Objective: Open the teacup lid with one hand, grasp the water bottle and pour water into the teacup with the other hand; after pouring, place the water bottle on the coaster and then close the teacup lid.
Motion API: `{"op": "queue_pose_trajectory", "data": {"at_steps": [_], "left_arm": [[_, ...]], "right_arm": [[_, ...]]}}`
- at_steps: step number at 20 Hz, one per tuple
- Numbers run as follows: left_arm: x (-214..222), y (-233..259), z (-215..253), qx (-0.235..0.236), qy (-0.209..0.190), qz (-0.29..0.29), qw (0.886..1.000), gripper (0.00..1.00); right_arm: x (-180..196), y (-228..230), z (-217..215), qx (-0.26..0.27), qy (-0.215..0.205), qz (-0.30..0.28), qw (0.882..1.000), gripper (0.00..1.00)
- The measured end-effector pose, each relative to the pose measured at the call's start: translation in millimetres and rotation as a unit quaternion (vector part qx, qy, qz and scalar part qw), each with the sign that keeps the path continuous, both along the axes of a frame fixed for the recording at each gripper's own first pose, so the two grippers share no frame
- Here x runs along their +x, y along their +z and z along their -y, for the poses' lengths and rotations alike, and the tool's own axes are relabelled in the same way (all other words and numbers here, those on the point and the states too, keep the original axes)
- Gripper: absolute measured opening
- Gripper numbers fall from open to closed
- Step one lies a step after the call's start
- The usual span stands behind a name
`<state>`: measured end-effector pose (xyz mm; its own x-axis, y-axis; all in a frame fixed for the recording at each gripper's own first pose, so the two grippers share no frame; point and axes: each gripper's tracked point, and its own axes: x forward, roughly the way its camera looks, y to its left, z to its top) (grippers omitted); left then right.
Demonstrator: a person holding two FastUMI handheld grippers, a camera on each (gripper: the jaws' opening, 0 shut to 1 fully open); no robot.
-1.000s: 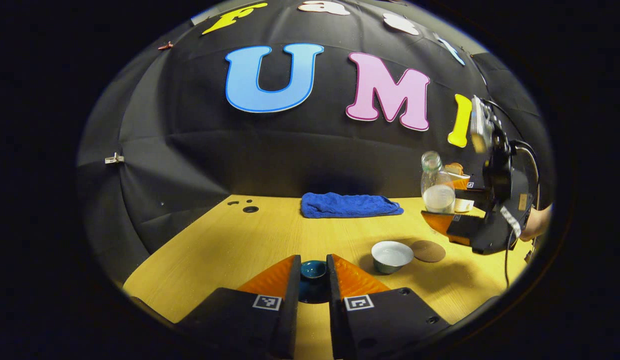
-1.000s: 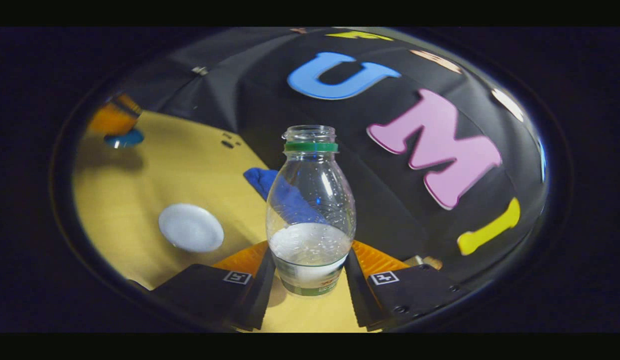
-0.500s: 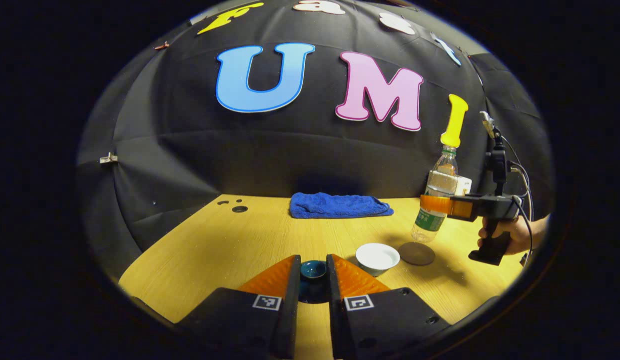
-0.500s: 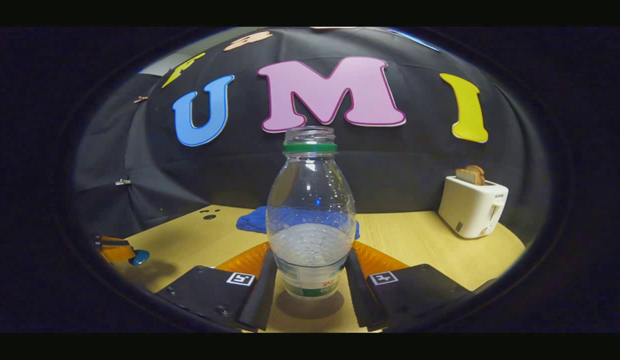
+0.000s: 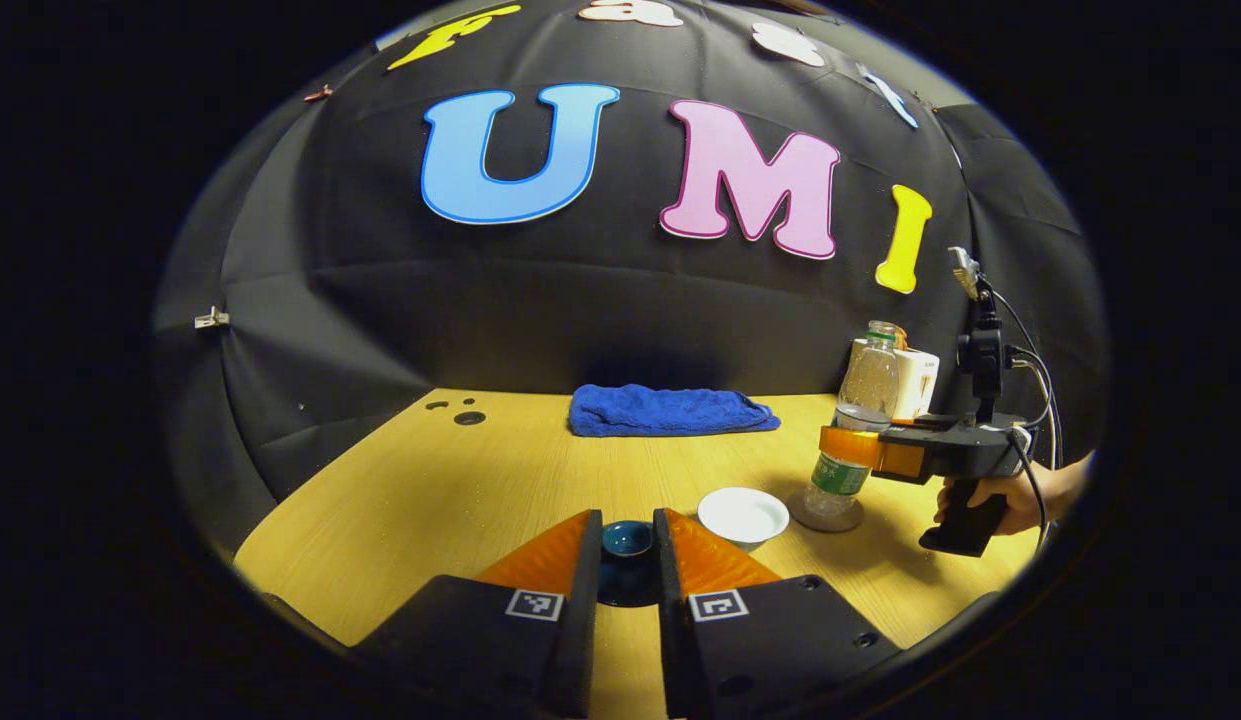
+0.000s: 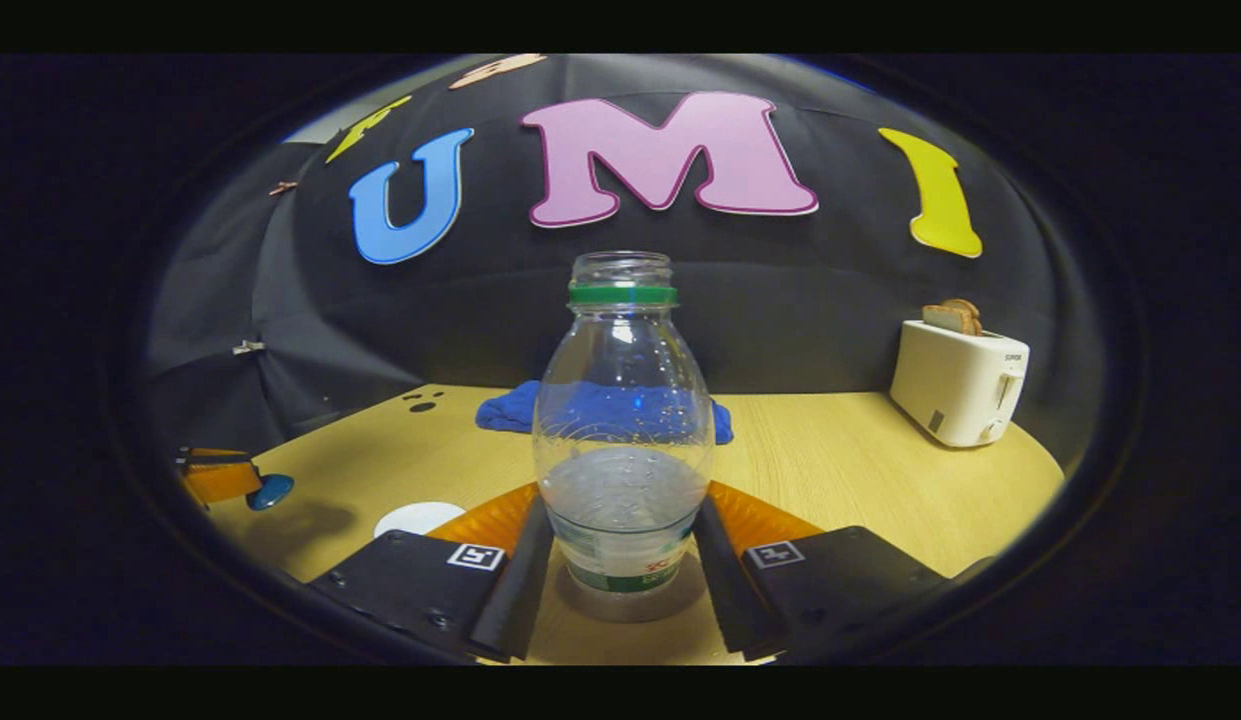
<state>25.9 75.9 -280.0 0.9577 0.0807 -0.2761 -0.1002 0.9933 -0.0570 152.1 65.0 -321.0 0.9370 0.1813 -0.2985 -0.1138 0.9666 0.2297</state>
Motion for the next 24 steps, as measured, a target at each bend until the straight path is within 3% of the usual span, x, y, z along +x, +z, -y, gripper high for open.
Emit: {"op": "queue_pose_trajectory", "data": {"at_steps": [8, 9, 11, 24], "left_arm": [[15.2, 4.9, 13.0, -0.005, -0.012, 0.008, 1.0, 0.31], [19.7, 5.8, 16.8, -0.006, -0.016, 0.011, 1.0, 0.31], [30.0, 8.0, 26.4, -0.008, -0.025, 0.016, 1.0, 0.31], [95.3, -30.4, 87.0, -0.01, -0.087, -0.001, 0.996, 0.31]], "right_arm": [[-9.5, -21.4, -7.0, 0.012, 0.005, -0.042, 0.999, 0.8], [-9.7, -22.8, -6.0, 0.016, 0.0, -0.044, 0.999, 0.93], [-16.3, -29.1, -5.8, 0.025, -0.004, -0.053, 0.998, 0.98], [-122.3, -44.9, 0.2, 0.053, -0.034, -0.126, 0.99, 0.98]]}}
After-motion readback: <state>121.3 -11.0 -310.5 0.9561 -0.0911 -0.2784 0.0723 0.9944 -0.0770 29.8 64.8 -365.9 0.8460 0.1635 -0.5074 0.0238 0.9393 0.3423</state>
